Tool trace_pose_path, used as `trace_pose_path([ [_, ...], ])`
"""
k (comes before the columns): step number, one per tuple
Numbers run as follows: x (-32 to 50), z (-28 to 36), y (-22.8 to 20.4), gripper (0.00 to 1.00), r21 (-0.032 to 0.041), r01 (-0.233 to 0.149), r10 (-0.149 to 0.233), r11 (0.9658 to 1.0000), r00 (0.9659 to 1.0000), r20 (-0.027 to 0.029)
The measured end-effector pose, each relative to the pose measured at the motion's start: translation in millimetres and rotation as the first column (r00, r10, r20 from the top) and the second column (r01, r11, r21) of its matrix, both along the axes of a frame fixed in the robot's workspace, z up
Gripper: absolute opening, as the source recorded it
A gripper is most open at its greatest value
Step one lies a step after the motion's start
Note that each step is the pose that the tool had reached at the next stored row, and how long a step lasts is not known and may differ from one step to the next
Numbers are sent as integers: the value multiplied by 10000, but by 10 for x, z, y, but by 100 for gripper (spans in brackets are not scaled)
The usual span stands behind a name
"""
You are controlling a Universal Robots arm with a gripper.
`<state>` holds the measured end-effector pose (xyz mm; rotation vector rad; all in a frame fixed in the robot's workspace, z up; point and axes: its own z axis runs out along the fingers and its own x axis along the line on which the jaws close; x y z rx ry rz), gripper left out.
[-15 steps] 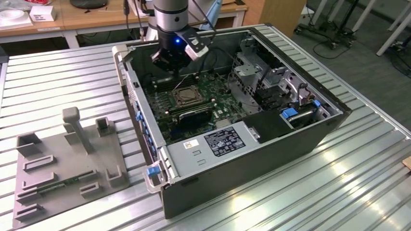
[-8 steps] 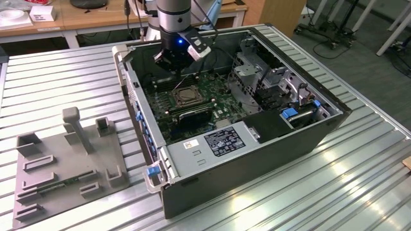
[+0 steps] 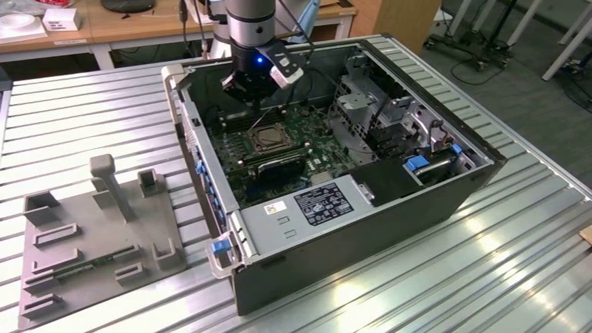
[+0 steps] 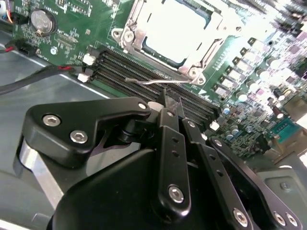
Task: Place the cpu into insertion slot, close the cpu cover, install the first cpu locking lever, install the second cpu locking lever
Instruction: 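Install the first cpu locking lever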
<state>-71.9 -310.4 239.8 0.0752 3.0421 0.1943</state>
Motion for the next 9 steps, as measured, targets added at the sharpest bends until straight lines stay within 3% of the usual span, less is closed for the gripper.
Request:
trace_pose_path([
  [2, 0, 0, -1, 11, 115, 0, 0, 9999, 10000, 0],
  [9, 10, -56, -7, 11, 198, 3, -3, 9998, 10000, 0],
])
